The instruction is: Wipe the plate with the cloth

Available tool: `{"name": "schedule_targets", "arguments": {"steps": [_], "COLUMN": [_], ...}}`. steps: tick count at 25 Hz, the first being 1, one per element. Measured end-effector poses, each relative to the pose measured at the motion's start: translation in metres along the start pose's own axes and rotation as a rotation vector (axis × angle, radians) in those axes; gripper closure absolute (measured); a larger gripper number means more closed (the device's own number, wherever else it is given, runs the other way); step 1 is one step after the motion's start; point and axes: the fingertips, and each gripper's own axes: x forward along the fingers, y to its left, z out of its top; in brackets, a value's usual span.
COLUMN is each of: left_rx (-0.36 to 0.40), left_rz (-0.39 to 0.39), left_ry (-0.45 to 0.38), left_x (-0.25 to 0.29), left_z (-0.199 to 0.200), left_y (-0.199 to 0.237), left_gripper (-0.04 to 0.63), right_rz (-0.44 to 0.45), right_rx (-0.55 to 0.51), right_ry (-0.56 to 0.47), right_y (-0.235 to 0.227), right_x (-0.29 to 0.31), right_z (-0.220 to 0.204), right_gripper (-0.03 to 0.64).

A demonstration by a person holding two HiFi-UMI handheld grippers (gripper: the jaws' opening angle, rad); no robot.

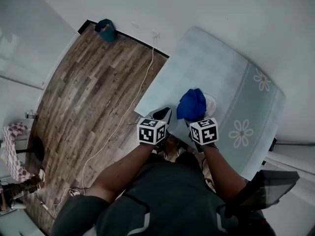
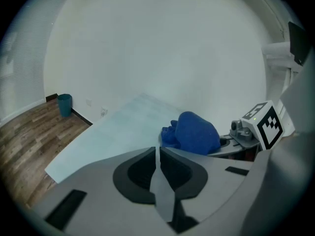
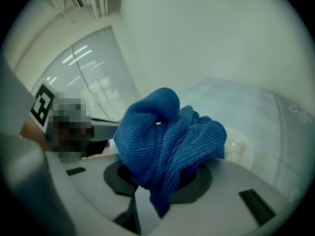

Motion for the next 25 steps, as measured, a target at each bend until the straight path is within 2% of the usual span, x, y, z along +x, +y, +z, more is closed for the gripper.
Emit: {"name": "schedule_targets", "arguments": {"steps": [2, 6, 11, 15, 18, 22, 25], "left_rx": [0.014, 0.020, 0.036, 0.105, 0.160, 0.264, 0.298], "left_rz": [-0.025, -0.058, -0.098, -0.142, -0.175, -0.199, -0.206], "left_ry": [0.003, -0.011, -0.041, -0.070, -0.097, -0.185, -0.256], "left_x": [0.000, -0.005, -0.013, -0.018, -0.031, -0.055, -0.079], "left_z": [0.000, -0.003, 0.007, 0.015, 0.021, 0.045, 0.061], "left_y": [-0.003, -0.009, -0.005, -0.010, -0.026, -0.062, -0.089], "left_gripper": [0.560, 0.560, 0.560, 0.561, 0.569, 0.584, 0.584], "right_rz": [-0.012, -0.029, 0.001, -0.036, -0.085, -0.137, -0.158], "right_rx": [0.021, -0.002, 0.048, 0.127, 0.142, 0.132, 0.126], "right_ry": [0.012, 0.006, -0.069, -0.192, -0.286, -0.413, -0.508], "right_y": [0.000, 0.004, 0.020, 0.020, 0.017, 0.012, 0.015], "right_x": [-0.009, -0.034, -0.056, -0.090, -0.124, -0.172, -0.208], "right_z": [-0.012, -0.031, -0.033, -0.025, -0.017, -0.001, 0.008], "right_gripper": [0.488, 0.488, 0.488, 0.488, 0.488, 0.488, 0.488]}}
